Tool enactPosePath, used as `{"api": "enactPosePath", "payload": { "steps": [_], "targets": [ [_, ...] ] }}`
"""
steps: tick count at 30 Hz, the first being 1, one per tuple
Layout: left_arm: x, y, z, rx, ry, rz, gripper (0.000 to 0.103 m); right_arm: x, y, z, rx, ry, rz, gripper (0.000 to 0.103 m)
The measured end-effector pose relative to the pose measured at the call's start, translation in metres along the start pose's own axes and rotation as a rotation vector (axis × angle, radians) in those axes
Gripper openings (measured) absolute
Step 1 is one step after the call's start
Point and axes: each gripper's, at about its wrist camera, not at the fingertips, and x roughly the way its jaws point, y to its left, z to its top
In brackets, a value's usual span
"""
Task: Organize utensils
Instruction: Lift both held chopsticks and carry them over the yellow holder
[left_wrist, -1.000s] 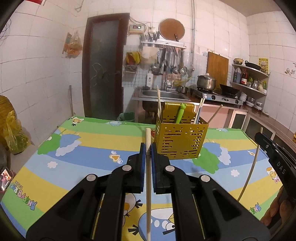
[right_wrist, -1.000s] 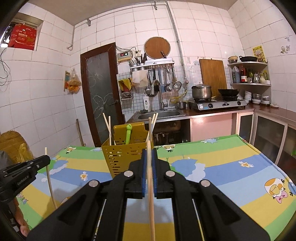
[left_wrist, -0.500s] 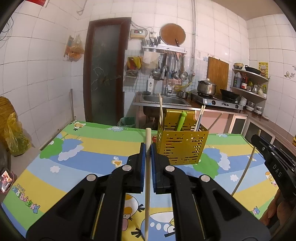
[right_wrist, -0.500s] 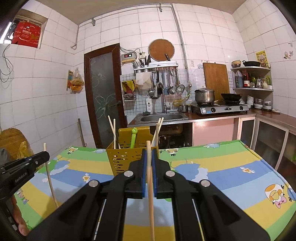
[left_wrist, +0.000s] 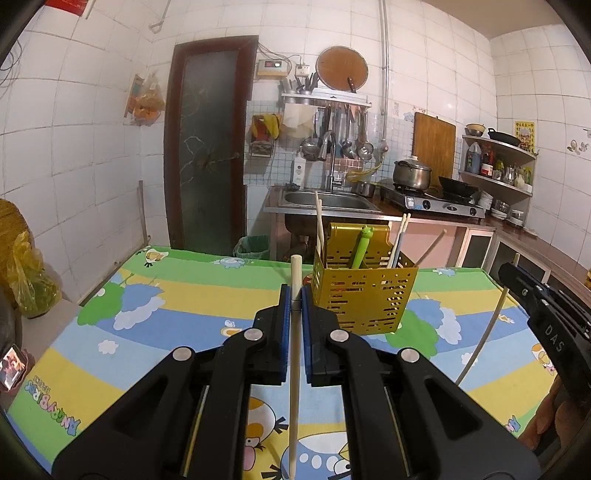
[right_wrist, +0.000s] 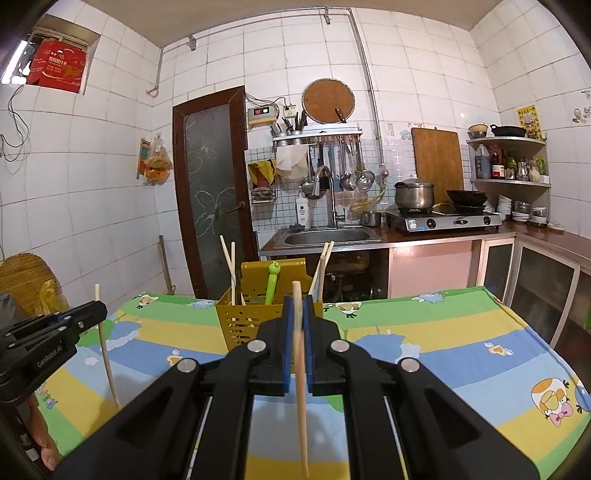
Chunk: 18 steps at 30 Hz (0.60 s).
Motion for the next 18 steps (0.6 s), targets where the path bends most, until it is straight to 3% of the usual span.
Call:
{"api": "enactPosePath", "payload": {
  "steps": [18],
  "targets": [
    [0.019, -0.012, 0.043, 0.023, -0.032, -0.016, 0.005, 0.022, 0.0, 0.035, -0.004, -0.018, 0.005, 0.006]
  ]
}}
